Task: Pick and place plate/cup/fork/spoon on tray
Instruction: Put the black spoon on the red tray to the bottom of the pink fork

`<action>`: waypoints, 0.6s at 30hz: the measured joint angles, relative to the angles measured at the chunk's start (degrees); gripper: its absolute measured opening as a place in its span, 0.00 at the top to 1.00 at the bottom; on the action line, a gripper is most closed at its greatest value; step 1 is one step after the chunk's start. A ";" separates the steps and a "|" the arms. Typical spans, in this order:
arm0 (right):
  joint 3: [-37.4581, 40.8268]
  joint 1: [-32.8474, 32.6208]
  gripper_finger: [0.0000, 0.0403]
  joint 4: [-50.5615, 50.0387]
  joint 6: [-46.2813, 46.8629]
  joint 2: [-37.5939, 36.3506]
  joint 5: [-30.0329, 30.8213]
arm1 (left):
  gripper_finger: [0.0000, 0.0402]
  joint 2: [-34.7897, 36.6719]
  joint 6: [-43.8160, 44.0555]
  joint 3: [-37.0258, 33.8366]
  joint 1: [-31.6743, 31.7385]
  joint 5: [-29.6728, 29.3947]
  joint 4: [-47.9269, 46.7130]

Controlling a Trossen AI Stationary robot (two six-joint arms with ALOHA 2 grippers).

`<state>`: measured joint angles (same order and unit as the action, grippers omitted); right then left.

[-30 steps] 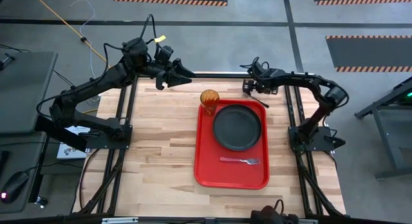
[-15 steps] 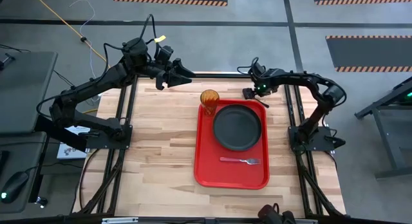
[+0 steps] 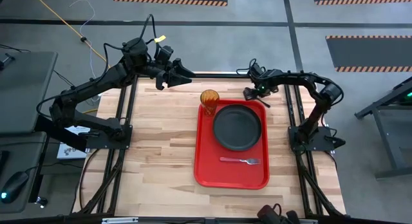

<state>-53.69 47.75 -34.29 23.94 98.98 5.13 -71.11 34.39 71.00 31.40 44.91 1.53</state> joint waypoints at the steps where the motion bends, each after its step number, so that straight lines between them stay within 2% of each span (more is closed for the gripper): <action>1: 0.00 0.00 0.65 -0.35 0.00 0.00 0.80 | 0.40 0.00 -0.02 0.00 0.00 0.00 -0.01; 5: -0.02 0.02 0.89 -1.32 -0.02 0.00 2.66 | 0.40 0.00 -0.04 0.00 0.01 0.00 -0.01; 7: 0.00 0.06 0.97 -1.76 -0.59 0.00 3.25 | 0.40 0.00 -0.06 0.00 0.00 0.00 -0.01; 13: 0.26 0.33 0.98 -7.00 -1.66 -1.13 6.23 | 0.40 0.00 -0.08 0.00 0.00 -0.02 -0.01; 18: 0.29 0.26 0.99 -8.42 -1.81 -8.41 6.71 | 0.40 0.00 -0.08 0.00 0.02 -0.02 -0.01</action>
<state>-53.40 48.00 -42.71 22.13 90.57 11.84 -71.11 34.30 71.00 31.42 44.88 1.52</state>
